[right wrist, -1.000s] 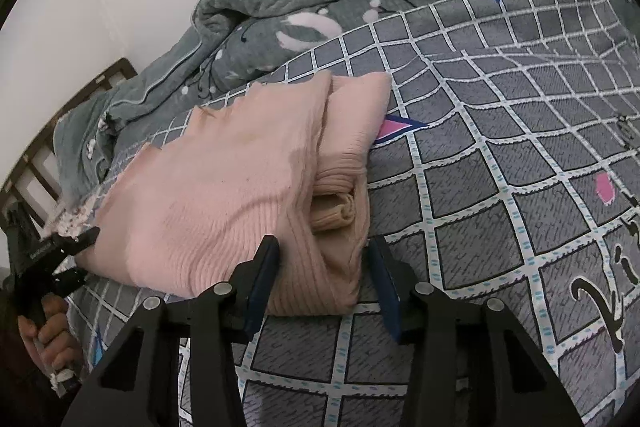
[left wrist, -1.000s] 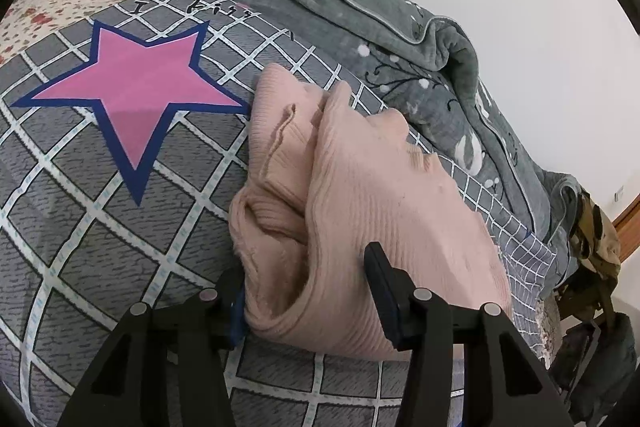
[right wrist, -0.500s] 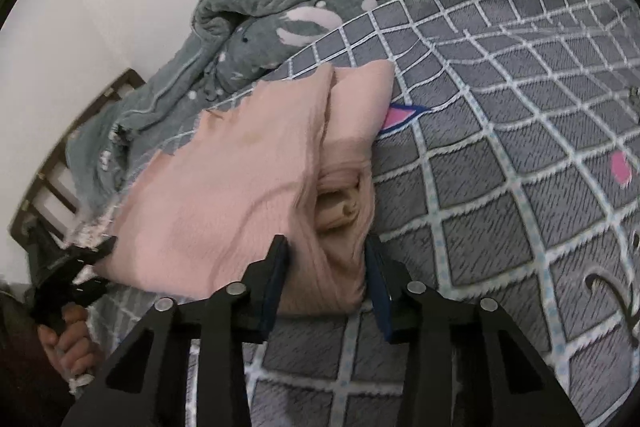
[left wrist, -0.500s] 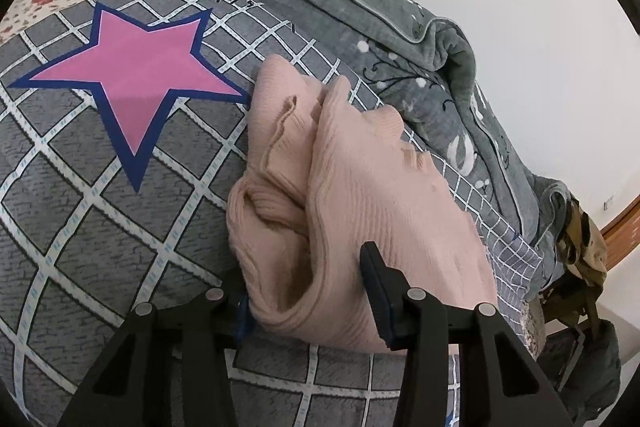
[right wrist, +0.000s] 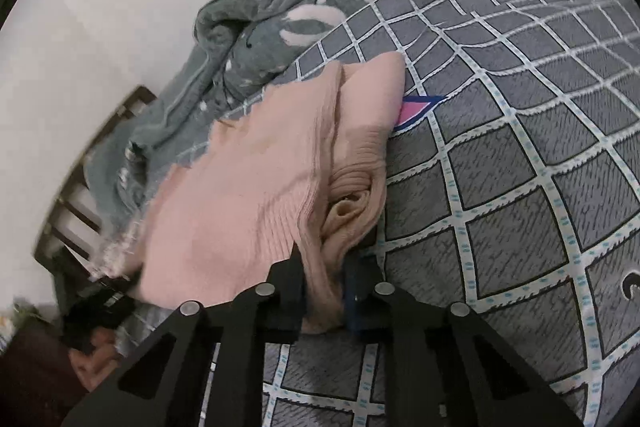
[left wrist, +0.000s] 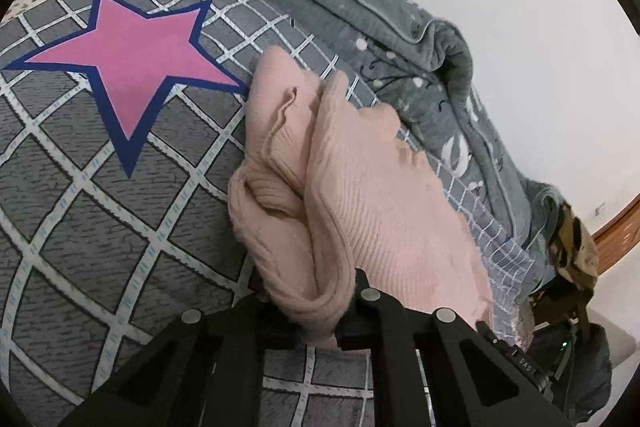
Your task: Fold small clothes
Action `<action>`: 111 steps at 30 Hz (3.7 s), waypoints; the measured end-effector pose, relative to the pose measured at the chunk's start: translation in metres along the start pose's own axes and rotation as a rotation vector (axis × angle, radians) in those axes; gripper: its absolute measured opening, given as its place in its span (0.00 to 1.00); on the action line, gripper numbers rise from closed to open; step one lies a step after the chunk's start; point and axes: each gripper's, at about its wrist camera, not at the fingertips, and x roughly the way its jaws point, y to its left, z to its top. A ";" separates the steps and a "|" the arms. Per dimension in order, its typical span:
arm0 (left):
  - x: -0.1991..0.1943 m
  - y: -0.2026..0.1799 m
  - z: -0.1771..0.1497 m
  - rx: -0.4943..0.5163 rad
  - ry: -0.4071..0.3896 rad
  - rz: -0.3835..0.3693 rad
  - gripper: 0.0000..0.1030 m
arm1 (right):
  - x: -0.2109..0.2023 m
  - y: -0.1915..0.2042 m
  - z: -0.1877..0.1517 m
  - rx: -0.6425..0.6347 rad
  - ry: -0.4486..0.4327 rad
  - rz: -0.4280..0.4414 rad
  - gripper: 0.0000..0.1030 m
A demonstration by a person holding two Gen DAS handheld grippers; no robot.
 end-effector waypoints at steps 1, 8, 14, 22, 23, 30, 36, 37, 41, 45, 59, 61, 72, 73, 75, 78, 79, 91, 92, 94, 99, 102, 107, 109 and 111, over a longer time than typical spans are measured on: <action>-0.003 0.000 -0.001 0.001 -0.005 -0.011 0.09 | -0.003 0.001 -0.001 0.004 -0.007 0.003 0.13; -0.025 0.013 -0.016 -0.036 0.003 -0.060 0.09 | -0.034 0.018 -0.014 -0.016 -0.032 0.020 0.12; -0.059 0.017 -0.049 0.008 -0.004 -0.063 0.09 | -0.073 0.023 -0.044 -0.032 -0.018 0.025 0.12; -0.102 0.025 -0.096 0.047 -0.044 -0.020 0.10 | -0.107 0.014 -0.089 -0.033 0.011 0.011 0.12; -0.102 0.025 -0.096 0.044 -0.043 -0.012 0.11 | -0.107 0.012 -0.090 -0.020 0.018 0.011 0.12; -0.097 0.027 -0.082 0.015 -0.056 0.052 0.40 | -0.114 0.028 -0.077 -0.153 -0.018 -0.109 0.29; -0.088 0.026 -0.072 -0.019 -0.062 0.043 0.47 | -0.110 0.070 -0.071 -0.295 -0.084 -0.155 0.30; -0.086 0.024 -0.068 -0.015 -0.060 0.049 0.48 | -0.107 0.078 -0.071 -0.309 -0.095 -0.148 0.31; -0.073 0.014 -0.049 0.038 -0.035 0.087 0.54 | -0.086 0.113 -0.077 -0.404 -0.122 -0.148 0.31; -0.053 0.011 -0.028 0.026 -0.004 0.112 0.55 | -0.046 0.138 -0.082 -0.442 -0.075 -0.132 0.31; -0.049 0.017 -0.011 0.010 0.001 0.025 0.56 | 0.070 0.168 -0.031 -0.523 0.128 -0.396 0.31; -0.048 0.018 -0.009 0.002 0.009 0.014 0.56 | 0.085 0.167 -0.021 -0.493 0.163 -0.384 0.31; -0.037 0.014 0.000 0.015 0.023 0.016 0.56 | 0.091 0.167 -0.022 -0.484 0.174 -0.421 0.31; -0.038 0.014 -0.001 0.019 0.024 0.016 0.56 | 0.084 0.168 -0.028 -0.492 0.170 -0.423 0.31; -0.038 0.012 -0.002 0.030 0.024 0.017 0.56 | 0.066 0.172 -0.041 -0.516 0.139 -0.432 0.31; -0.039 0.011 -0.006 0.048 0.034 0.005 0.56 | 0.045 0.178 -0.060 -0.547 0.124 -0.420 0.31; -0.040 0.011 -0.008 0.050 0.040 -0.004 0.56 | 0.038 0.180 -0.067 -0.556 0.124 -0.419 0.31; -0.040 0.013 -0.015 0.063 0.052 -0.013 0.55 | -0.016 0.171 -0.135 -0.541 0.055 -0.341 0.31; -0.038 0.012 -0.015 0.073 0.053 -0.005 0.52 | -0.016 0.168 -0.141 -0.544 0.046 -0.334 0.31; -0.037 0.013 -0.015 0.065 0.048 0.015 0.44 | -0.017 0.164 -0.149 -0.564 0.016 -0.327 0.31; -0.041 0.022 -0.017 0.022 0.034 0.016 0.25 | -0.024 0.163 -0.153 -0.553 -0.008 -0.306 0.31; -0.045 0.020 -0.016 -0.012 0.045 0.026 0.23 | -0.046 0.153 -0.152 -0.508 0.009 -0.205 0.31; -0.063 -0.016 -0.003 -0.074 0.068 0.024 0.22 | -0.089 0.126 -0.148 -0.458 -0.027 -0.157 0.31; -0.072 -0.040 -0.002 -0.042 0.064 0.031 0.21 | -0.104 0.115 -0.144 -0.440 -0.053 -0.164 0.31; -0.079 -0.067 -0.003 0.001 0.054 0.052 0.21 | -0.119 0.103 -0.141 -0.406 -0.072 -0.159 0.31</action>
